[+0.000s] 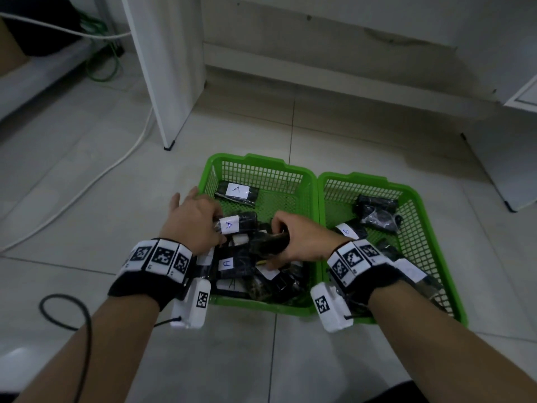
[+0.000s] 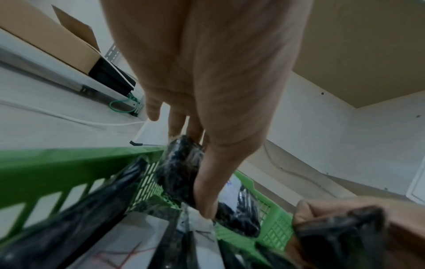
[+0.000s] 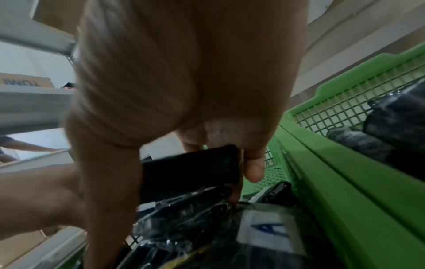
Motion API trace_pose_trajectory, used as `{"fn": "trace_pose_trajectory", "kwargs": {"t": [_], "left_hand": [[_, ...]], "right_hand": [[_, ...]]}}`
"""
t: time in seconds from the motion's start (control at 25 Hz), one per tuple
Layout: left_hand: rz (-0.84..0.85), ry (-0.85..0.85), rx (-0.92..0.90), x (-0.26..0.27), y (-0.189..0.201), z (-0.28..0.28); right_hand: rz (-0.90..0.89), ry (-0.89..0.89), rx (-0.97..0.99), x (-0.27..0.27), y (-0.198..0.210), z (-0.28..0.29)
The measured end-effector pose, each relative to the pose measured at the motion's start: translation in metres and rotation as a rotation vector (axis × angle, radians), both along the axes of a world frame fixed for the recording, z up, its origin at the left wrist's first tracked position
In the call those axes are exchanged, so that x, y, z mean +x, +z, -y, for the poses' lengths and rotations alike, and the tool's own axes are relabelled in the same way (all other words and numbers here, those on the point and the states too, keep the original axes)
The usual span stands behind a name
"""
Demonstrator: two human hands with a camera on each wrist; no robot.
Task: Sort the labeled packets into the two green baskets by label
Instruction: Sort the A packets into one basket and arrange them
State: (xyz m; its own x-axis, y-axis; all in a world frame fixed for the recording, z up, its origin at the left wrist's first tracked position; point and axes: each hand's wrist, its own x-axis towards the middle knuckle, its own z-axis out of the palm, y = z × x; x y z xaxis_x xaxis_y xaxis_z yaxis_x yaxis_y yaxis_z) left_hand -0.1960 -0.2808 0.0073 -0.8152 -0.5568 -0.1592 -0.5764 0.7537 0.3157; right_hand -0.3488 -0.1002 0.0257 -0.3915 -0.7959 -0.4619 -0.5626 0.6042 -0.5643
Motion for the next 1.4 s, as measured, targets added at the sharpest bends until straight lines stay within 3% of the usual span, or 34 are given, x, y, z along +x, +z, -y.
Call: {"fn": "trace_pose_trajectory", "kwargs": {"t": [0.08,0.16,0.32,0.52,0.64,0.84,0.96,1.08,1.16,1.4], "left_hand": [[-0.124,0.025,0.051,0.001,0.006,0.0],[-0.227,0.056,0.094,0.002,0.01,0.0],[-0.218,0.047,0.174,0.0,0.009,-0.002],[-0.204,0.039,0.235,-0.005,0.007,-0.007],[-0.175,0.032,0.243,-0.003,0.006,-0.006],[-0.02,-0.041,0.091,-0.001,-0.002,-0.01],[-0.134,0.001,0.173,0.001,0.001,-0.005],[-0.238,0.058,0.224,0.002,0.005,0.0],[-0.312,0.059,0.234,0.002,0.007,-0.002],[-0.47,-0.008,0.276,-0.004,0.016,-0.013]], "right_hand": [[0.068,-0.029,-0.069,0.004,0.001,-0.007],[0.026,-0.08,-0.202,0.005,0.0,-0.013],[-0.122,-0.058,-0.369,0.011,0.0,-0.022],[-0.333,-0.044,-0.341,0.016,-0.004,-0.026],[-0.269,-0.095,-0.4,0.015,-0.005,-0.028],[-0.211,-0.234,-0.404,-0.008,0.004,-0.029],[-0.247,-0.268,-0.272,-0.013,0.011,-0.028],[-0.099,-0.078,-0.042,-0.002,0.011,-0.029],[-0.127,0.037,0.012,0.003,0.01,-0.029],[-0.455,-0.025,-0.259,-0.004,0.032,-0.003]]}}
